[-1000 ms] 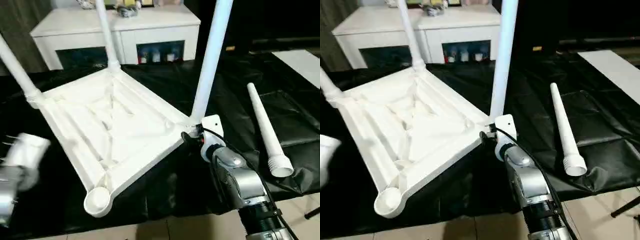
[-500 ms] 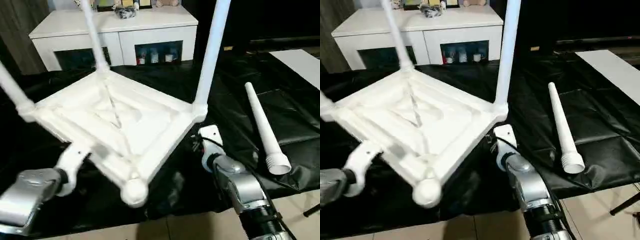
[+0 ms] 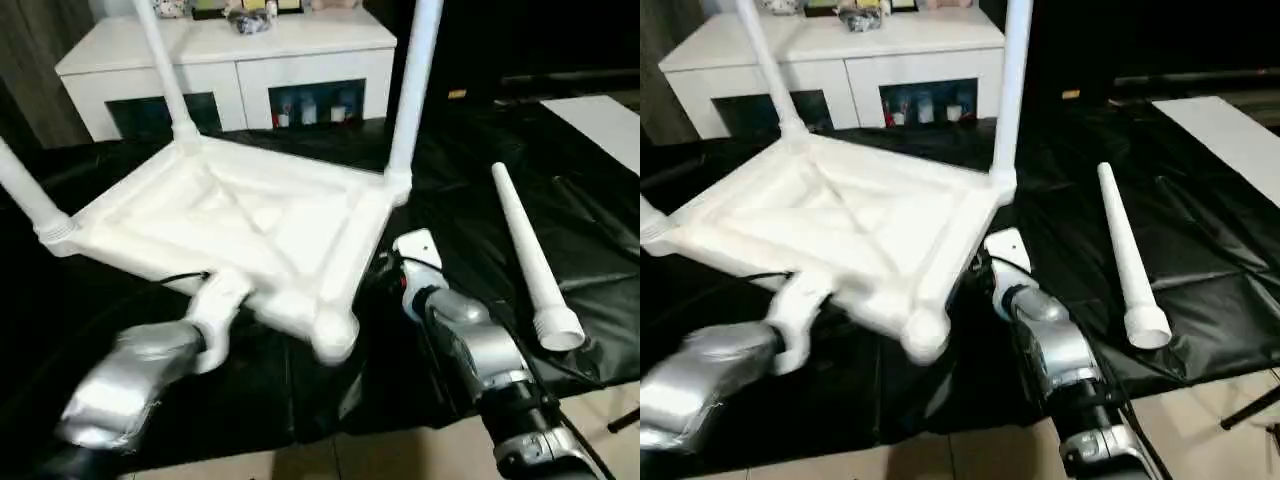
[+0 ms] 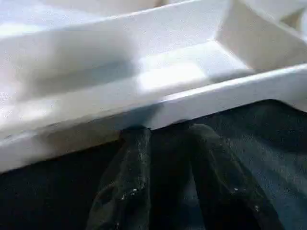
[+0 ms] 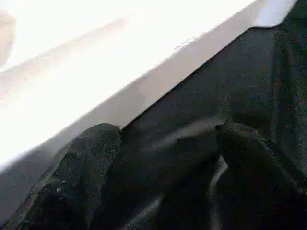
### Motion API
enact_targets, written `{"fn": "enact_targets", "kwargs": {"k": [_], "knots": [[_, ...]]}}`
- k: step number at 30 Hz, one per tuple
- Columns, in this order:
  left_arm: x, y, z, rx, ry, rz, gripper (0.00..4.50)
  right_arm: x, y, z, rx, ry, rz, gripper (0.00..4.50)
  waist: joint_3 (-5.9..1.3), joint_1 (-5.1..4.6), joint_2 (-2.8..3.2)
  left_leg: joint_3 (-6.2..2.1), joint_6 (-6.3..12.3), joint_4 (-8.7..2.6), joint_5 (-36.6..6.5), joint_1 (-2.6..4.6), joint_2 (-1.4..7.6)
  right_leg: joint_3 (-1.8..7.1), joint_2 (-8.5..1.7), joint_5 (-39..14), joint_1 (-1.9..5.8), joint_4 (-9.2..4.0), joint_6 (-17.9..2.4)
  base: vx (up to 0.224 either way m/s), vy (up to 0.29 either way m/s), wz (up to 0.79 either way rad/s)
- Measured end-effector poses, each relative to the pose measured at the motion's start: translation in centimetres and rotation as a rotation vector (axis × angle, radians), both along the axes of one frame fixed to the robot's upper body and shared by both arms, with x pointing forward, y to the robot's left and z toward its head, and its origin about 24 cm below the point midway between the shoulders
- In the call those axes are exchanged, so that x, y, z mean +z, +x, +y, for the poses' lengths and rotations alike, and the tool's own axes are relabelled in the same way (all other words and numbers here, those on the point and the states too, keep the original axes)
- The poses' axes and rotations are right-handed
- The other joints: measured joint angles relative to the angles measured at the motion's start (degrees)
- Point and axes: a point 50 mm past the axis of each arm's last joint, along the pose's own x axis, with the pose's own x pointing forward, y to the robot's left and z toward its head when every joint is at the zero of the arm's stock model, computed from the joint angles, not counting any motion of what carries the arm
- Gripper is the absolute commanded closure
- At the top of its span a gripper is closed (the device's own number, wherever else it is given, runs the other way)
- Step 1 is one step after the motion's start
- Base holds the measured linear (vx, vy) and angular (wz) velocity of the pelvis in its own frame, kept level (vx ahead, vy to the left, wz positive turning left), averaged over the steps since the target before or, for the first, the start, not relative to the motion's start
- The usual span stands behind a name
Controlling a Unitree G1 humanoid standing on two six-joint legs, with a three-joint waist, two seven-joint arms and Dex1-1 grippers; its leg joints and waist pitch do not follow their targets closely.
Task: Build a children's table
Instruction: Rotate table base, then pick table leg
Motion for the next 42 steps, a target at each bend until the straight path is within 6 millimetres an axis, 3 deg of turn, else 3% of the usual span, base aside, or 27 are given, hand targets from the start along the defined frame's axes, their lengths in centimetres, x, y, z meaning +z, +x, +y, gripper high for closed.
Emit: {"fn": "enact_targets", "kwargs": {"k": [4,9,10,15,20,23,28,35,42], "knots": [[0.4,1.6,-1.7,0.001,-0.01,-0.089,3.09,1.1,0.7,-1.2,-0.063,-0.041,-0.038,0.67,0.0,0.12,0.01,0.01,0.0,0.02,0.01,-0.08,0.01,-0.03,-0.01,0.15,-0.03,0.0,-0.19,0.0,0.0,0.0],[1.3,2.5,-3.6,-0.025,-0.052,-0.177,3.09,4.0,2.0,-6.6,-0.257,-0.139,-0.039,0.67,0.04,0.16,0.45,0.06,0.04,0.26,0.0,-0.25,0.01,-0.05,-0.07,0.13,-0.03,-0.06,-0.16,0.0,0.0,0.0],[1.4,2.5,-3.6,-0.027,-0.052,-0.18,3.06,4.5,2.1,-7.3,-0.276,-0.137,-0.046,0.32,0.04,0.06,0.45,0.06,0.05,0.26,0.0,-0.23,0.03,-0.08,-0.06,0.11,-0.03,-0.05,-0.12,0.0,0.0,0.0],[2.6,2.1,-4.8,-0.126,-0.112,-0.231,3.06,5.3,1.6,-11.6,-0.371,-0.206,0.052,0.04,0.07,-0.1,0.74,0.06,0.04,0.28,0.01,-0.24,0.14,-0.19,-0.03,0.1,-0.04,-0.01,-0.11,0.0,0.0,0.0],[4.6,1.2,-5.6,-0.261,-0.195,-0.292,3.06,7.3,1.1,-15.1,-0.406,-0.269,0.159,0.04,0.04,-0.16,0.83,0.08,0.04,0.3,0.01,-0.1,0.18,-0.2,-0.03,0.1,0.04,0.05,-0.11,0.0,0.0,0.0],[6.0,-0.1,-6.4,-0.406,-0.255,-0.283,3.06,6.8,0.4,-16.7,-0.447,-0.288,0.25,0.04,0.04,-0.05,0.82,0.13,0.04,0.32,0.01,-0.08,0.21,-0.21,-0.03,0.1,0.05,0.09,-0.12,0.0,0.0,0.0],[6.9,-1.7,-7.0,-0.555,-0.282,-0.221,3.06,5.4,-0.6,-17.6,-0.452,-0.215,0.402,0.04,0.0,-0.06,0.88,0.19,0.04,0.41,0.01,0.0,0.23,-0.16,-0.03,0.1,0.03,0.29,-0.12,0.0,0.0,0.0],[7.1,-2.2,-6.8,-0.601,-0.263,-0.186,3.06,4.6,-1.3,-17.6,-0.436,-0.043,0.506,0.7,0.03,0.02,0.83,0.18,0.02,0.8,0.01,0.11,0.27,-0.14,-0.06,-0.1,0.04,0.87,0.2,0.0,0.0,0.0],[7.7,-2.2,-6.6,-0.61,-0.252,-0.172,3.06,4.4,-1.3,-17.8,-0.439,-0.02,0.522,1.25,0.03,-0.16,0.83,0.15,0.02,0.88,0.01,0.12,0.27,-0.14,-0.08,-0.09,0.06,0.94,0.18,0.0,0.0,0.0]]}}
